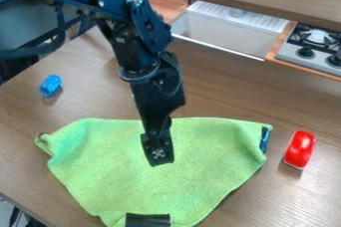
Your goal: Unfold the cloth from the top left to bottom right
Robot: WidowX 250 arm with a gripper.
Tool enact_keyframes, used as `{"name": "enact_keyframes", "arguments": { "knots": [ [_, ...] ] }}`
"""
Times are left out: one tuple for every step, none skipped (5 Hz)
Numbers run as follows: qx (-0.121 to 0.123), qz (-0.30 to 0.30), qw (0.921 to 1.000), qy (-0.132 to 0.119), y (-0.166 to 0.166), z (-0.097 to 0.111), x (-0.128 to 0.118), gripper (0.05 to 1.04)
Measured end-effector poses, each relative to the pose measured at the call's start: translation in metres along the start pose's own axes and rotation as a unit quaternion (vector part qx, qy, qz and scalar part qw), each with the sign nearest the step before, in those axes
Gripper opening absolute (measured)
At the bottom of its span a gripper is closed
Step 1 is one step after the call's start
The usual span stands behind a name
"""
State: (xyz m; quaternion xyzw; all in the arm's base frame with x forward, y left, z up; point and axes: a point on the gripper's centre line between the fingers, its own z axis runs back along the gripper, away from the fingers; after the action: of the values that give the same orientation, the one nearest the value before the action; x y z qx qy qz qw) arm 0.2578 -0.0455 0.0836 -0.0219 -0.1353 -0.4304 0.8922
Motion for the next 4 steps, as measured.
{"name": "enact_keyframes", "arguments": {
  "knots": [
    [-0.009,0.004,0.9999,0.010,-0.003,-0.006,-0.004,1.000],
    [-0.008,-0.014,0.9996,0.022,-0.013,-0.012,-0.007,1.000],
    [-0.002,-0.028,0.9986,0.044,-0.025,-0.021,-0.013,1.000],
    [0.028,-0.047,0.9969,0.056,-0.040,-0.025,-0.015,1.000]
  ]
}}
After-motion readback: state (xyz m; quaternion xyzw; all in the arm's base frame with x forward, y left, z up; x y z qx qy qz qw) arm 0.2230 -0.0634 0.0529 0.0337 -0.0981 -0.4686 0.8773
